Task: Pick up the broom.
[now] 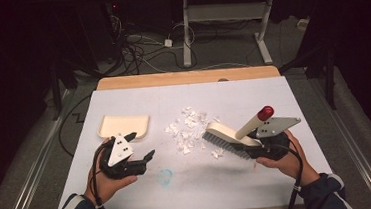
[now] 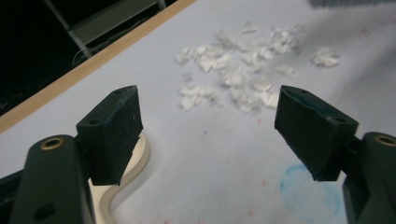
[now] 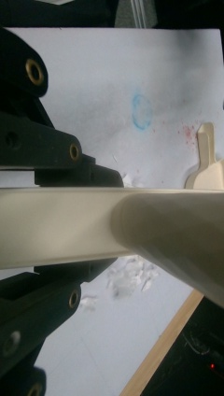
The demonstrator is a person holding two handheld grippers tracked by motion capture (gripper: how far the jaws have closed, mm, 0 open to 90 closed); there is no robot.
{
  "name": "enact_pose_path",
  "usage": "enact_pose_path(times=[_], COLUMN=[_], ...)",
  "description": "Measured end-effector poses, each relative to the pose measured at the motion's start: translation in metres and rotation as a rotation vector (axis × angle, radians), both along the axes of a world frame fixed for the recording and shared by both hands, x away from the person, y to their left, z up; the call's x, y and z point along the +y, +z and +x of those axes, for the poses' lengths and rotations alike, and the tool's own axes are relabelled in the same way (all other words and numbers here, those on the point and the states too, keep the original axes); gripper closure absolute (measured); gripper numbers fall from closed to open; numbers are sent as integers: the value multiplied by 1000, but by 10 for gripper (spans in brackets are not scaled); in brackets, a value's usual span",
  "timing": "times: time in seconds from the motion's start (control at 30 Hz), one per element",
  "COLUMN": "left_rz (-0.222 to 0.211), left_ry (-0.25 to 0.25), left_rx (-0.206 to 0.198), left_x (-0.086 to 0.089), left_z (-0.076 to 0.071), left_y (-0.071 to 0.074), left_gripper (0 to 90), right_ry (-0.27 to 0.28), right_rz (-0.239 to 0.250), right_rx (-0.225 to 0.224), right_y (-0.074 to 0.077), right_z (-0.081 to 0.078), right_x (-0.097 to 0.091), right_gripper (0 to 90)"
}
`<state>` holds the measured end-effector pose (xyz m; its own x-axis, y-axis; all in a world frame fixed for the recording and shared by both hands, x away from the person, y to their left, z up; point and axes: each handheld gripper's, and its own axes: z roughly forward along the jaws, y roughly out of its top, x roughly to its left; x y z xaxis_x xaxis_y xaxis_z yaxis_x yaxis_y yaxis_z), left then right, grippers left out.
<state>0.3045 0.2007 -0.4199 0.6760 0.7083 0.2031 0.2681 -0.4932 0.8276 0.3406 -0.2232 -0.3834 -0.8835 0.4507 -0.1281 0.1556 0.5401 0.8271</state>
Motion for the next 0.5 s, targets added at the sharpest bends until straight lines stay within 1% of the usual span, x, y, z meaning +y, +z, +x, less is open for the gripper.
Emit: enact_pose_path(times=[0.03, 0.13, 0.17, 0.27, 0.3, 0.33, 0.37, 0.4, 0.43, 0.5], left_rz=[0, 9, 37, 59, 59, 68, 68, 65, 70, 68], left_ry=[0, 28, 40, 51, 51, 66, 66, 71, 92, 110], left_rx=[0, 21, 13, 22, 22, 33, 33, 41, 50, 69], left_x=[0, 8, 11, 16, 16, 19, 19, 21, 24, 26], left_z=[0, -7, -11, -17, -17, -18, -18, -18, -17, -15], left_y=[0, -10, -16, -24, -24, -28, -28, -30, -31, -33], left_gripper=[226, 222, 219, 216, 214, 210, 209, 207, 207, 207], right_ry=[-12, -30, -39, -78, -93, -105, -105, -130, -148, -166], right_rz=[-2, 0, 0, 6, 10, 13, 13, 12, 7, 8], right_rx=[1, 1, 6, 9, 10, 9, 9, 4, 1, 0], right_y=[1, 1, 2, 3, 3, 4, 4, 4, 5, 4], right_z=[0, 1, 1, 3, 3, 4, 4, 6, 7, 10], right_x=[-1, -3, -3, -6, -6, -7, -7, -9, -10, -14], right_gripper=[677, 677, 677, 676, 676, 676, 676, 676, 677, 677])
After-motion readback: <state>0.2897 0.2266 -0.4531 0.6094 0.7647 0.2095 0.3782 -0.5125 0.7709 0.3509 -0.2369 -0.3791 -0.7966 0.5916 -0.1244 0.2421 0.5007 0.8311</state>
